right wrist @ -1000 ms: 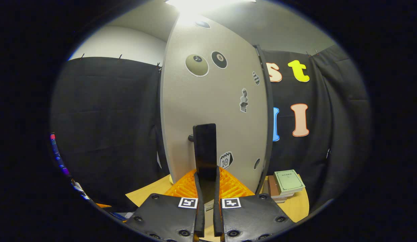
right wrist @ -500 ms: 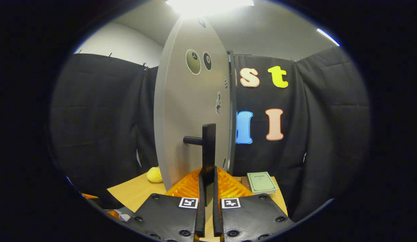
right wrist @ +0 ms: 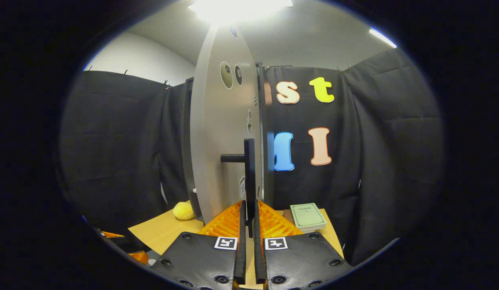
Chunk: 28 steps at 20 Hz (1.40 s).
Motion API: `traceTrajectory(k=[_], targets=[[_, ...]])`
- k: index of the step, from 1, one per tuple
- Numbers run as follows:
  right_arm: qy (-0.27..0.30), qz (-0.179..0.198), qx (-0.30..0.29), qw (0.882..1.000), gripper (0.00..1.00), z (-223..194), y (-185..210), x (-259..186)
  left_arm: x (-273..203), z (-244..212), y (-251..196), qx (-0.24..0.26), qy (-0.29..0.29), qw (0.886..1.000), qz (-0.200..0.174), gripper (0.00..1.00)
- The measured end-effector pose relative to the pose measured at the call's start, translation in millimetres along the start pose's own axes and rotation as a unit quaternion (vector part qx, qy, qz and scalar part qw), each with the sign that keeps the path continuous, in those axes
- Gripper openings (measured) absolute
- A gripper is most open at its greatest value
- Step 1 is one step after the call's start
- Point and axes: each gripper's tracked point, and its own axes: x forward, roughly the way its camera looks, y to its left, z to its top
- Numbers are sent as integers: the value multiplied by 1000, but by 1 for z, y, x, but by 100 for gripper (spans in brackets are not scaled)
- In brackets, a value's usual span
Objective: Open the cabinet door with the right hand, grasp the bottle in the cabinet with the left hand and place it on the coaster, then close the cabinet door with the right hand.
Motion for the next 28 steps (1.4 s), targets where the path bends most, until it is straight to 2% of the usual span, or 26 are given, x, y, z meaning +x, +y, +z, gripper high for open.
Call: traceTrajectory(k=[1, 4, 6, 8, 9, 10, 12, 13, 14, 15, 19, 20, 22, 23, 24, 25, 27, 28], targets=[[1, 3, 2, 1000, 8, -2, 3, -1, 2, 0, 1, -3, 0, 1000, -2, 73], [13, 10, 39, 999, 11, -6, 8, -10, 6, 0, 9, -7, 3, 1000, -5, 71], [19, 13, 54, 998, 11, -8, 9, -17, 12, 2, 20, -6, 5, 1000, -5, 73], [24, -3, 37, 999, 6, -13, -6, -26, 21, 5, 32, -9, 4, 1000, -5, 73], [25, -13, 20, 999, 0, -14, -17, -29, 27, 7, 41, -11, 3, 1000, -3, 73], [28, -27, 1, 999, 6, -16, -27, -34, 32, 10, 48, -14, 1, 1000, -1, 73], [30, -50, -17, 998, 4, -21, -39, -40, 48, 16, 65, -20, -3, 1000, 2, 73], [34, -60, -15, 998, 13, -24, -44, -39, 57, 22, 72, -22, -5, 1000, 2, 73], [38, -77, -10, 996, 14, -25, -52, -40, 66, 27, 78, -24, -9, 1000, 1, 73], [40, -98, -1, 994, 24, -26, -62, -32, 76, 33, 83, -26, -14, 1000, -1, 73], [29, -140, 37, 989, 37, -15, -73, -3, 113, 58, 104, -21, -31, 999, -19, 71], [24, -150, 39, 988, 37, -12, -76, 2, 120, 66, 111, -19, -38, 999, -23, 71], [13, -156, 42, 987, 43, -5, -78, 15, 138, 83, 121, -19, -56, 998, -37, 73], [17, -149, 45, 988, 63, -6, -78, 23, 147, 88, 125, -18, -62, 997, -46, 73], [23, -156, 47, 986, 76, -9, -83, 28, 156, 91, 132, -14, -65, 997, -50, 73], [13, -170, 40, 984, 96, -6, -94, 29, 165, 93, 139, -11, -69, 996, -54, 73], [-35, -232, 33, 972, 95, 15, -124, 37, 179, 95, 147, -8, -72, 995, -68, 73], [-54, -239, 38, 969, 95, 24, -130, 40, 186, 94, 153, -9, -69, 995, -70, 73]])
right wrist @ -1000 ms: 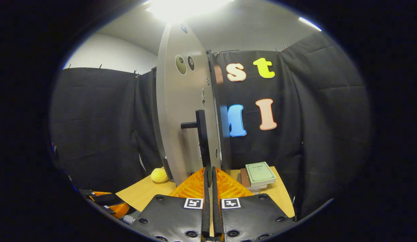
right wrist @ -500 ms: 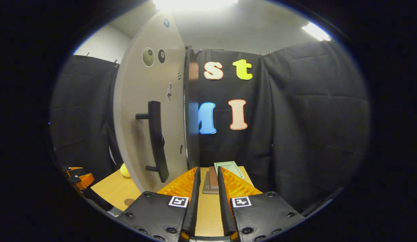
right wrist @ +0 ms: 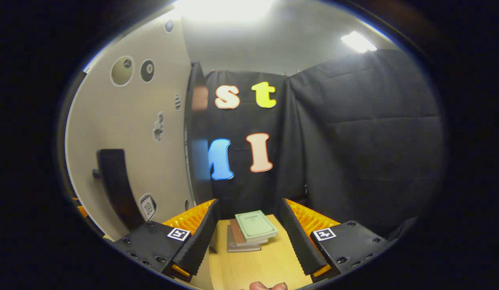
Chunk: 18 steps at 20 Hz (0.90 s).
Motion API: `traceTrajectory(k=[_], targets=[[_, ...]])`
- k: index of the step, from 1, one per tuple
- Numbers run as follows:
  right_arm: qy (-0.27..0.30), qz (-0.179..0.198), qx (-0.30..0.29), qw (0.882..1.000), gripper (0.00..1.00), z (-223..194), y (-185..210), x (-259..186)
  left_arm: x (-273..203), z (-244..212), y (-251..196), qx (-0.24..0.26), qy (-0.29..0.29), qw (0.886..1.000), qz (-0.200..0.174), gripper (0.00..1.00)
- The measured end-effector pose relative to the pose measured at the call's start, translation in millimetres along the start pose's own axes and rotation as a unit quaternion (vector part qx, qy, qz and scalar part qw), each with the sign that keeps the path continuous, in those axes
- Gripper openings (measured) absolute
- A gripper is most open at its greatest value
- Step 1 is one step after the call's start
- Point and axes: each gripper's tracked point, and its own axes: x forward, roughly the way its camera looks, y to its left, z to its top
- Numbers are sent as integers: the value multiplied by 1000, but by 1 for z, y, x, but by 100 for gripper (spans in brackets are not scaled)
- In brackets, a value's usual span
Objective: Open the cabinet door with the right hand, grasp the bottle in the cabinet with the left hand and place it on the coaster, then close the cabinet door with the right hand.
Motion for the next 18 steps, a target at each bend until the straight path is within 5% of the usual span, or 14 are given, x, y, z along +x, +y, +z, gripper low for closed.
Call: traceTrajectory(k=[3, 4, 5, 6, 9, 13, 18], targets=[[9, -17, 25, 1000, 97, -4, -4, 0, 22, -6, 5, -13, 5, 1000, -18, 73], [17, -34, 18, 999, 92, -10, -13, -3, 29, -6, 5, -15, 7, 1000, -24, 73], [25, -47, 9, 999, 98, -15, -21, -4, 39, -5, 4, -15, 8, 999, -28, 73], [33, -54, 1, 998, 92, -21, -25, -5, 50, -2, 2, -15, 5, 999, -32, 73], [45, -64, -23, 997, 98, -31, -32, -2, 85, 16, -16, -20, -9, 999, -49, 76], [59, -65, -38, 995, 93, -43, -39, 17, 138, 40, -33, -5, -5, 999, -49, 73], [75, -55, -35, 995, 98, -60, -47, 34, 204, 64, -65, 5, -3, 998, -69, 71]])
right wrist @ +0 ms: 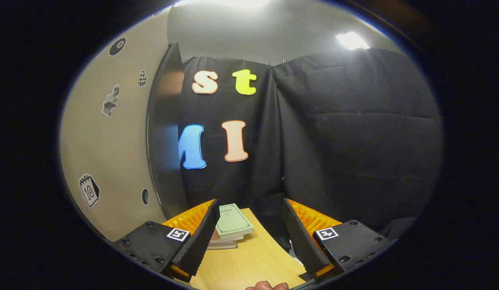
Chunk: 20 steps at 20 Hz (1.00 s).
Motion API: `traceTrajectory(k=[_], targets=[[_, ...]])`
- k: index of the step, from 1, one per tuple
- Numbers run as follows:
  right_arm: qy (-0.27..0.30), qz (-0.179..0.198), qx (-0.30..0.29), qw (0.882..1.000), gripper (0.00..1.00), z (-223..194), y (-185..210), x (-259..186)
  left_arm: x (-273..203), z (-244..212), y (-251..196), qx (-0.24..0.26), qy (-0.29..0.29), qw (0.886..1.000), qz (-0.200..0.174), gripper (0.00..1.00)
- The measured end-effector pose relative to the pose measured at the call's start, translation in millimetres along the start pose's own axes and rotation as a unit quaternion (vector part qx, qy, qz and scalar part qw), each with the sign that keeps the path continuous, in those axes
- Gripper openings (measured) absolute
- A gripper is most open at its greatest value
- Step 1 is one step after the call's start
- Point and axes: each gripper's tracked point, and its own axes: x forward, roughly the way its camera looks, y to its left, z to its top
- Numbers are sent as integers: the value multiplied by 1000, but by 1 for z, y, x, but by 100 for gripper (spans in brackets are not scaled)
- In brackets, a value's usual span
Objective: Open the cabinet door with the right hand, grasp the bottle in the cabinet with the left hand and place it on the coaster, then close the cabinet door with the right hand.
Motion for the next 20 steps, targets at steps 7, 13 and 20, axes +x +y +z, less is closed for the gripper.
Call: traceTrajectory(k=[7, 13, 20], targets=[[51, 8, -3, 999, 98, -35, -12, 15, 89, -1, -29, -12, 14, 999, -30, 73], [67, 7, 4, 998, 98, -47, -23, 23, 146, -9, -33, -1, 20, 999, -24, 73], [65, 0, 18, 998, 98, -44, -33, 36, 185, -18, -38, -49, 26, 998, -35, 73]])
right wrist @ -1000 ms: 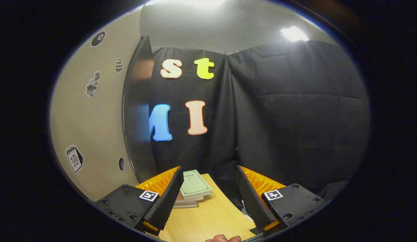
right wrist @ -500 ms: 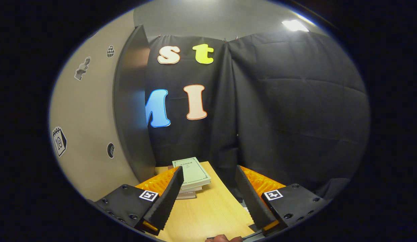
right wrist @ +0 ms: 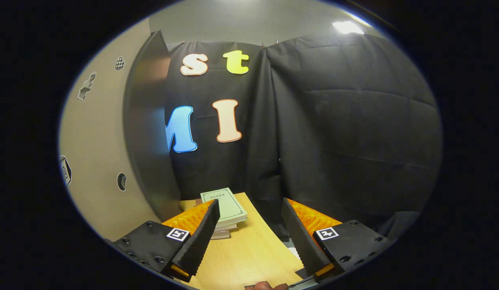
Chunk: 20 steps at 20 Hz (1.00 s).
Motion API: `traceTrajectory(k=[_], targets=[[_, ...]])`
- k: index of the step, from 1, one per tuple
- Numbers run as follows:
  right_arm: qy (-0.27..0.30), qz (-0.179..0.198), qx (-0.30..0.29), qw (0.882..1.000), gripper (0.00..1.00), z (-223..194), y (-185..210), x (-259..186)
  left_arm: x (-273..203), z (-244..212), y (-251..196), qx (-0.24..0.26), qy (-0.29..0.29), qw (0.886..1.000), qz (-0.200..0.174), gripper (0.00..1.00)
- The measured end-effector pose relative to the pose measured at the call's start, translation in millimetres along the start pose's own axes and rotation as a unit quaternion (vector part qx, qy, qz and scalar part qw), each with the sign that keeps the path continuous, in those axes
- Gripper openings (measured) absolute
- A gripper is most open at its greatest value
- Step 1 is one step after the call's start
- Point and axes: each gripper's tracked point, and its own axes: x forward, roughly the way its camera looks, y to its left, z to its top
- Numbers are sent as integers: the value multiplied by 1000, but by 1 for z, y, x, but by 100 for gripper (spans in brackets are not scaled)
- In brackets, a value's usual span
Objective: Open the cabinet door with the right hand, grasp the bottle in the cabinet with the left hand and place it on the coaster, then close the cabinet door with the right hand.
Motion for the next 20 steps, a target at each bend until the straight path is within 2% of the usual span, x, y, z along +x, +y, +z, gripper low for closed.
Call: traceTrajectory(k=[2, 4, 5, 6, 10, 11, 13, 14, 16, 17, 18, 20], targets=[[1, -1, 1, 1000, 98, 2, -1, 2, 5, -2, 3, -18, 2, 1000, -1, 73], [3, -3, 2, 1000, 98, 0, -2, 4, 5, 0, 5, -15, 0, 1000, 0, 73], [5, -5, 2, 1000, 92, -1, -2, 5, 7, -1, 3, -11, 0, 1000, -2, 73], [6, -6, 2, 1000, 98, -1, -2, 6, 8, -1, 3, -6, 2, 1000, -3, 73], [6, -6, 4, 1000, 98, 0, 0, 7, 13, 0, -1, 9, 2, 1000, -11, 73], [7, -6, 5, 1000, 93, -1, 0, 8, 15, 0, -2, 12, 1, 1000, -11, 73], [8, -9, 8, 1000, 93, -3, -2, 8, 18, -1, -5, 15, 2, 1000, -15, 73], [8, -10, 9, 1000, 98, -3, -3, 8, 20, -1, -5, 17, 3, 1000, -15, 73], [8, -12, 14, 1000, 98, -3, -4, 6, 19, -2, -7, 20, 4, 1000, -19, 73], [8, -13, 17, 1000, 93, -4, -5, 6, 20, 0, -9, 21, 5, 1000, -21, 69], [8, -13, 19, 1000, 98, -3, -5, 6, 19, 0, -9, 23, 7, 1000, -20, 66], [7, -14, 25, 1000, 98, -3, -5, 5, 13, 3, -8, 23, 4, 1000, -20, 66]])
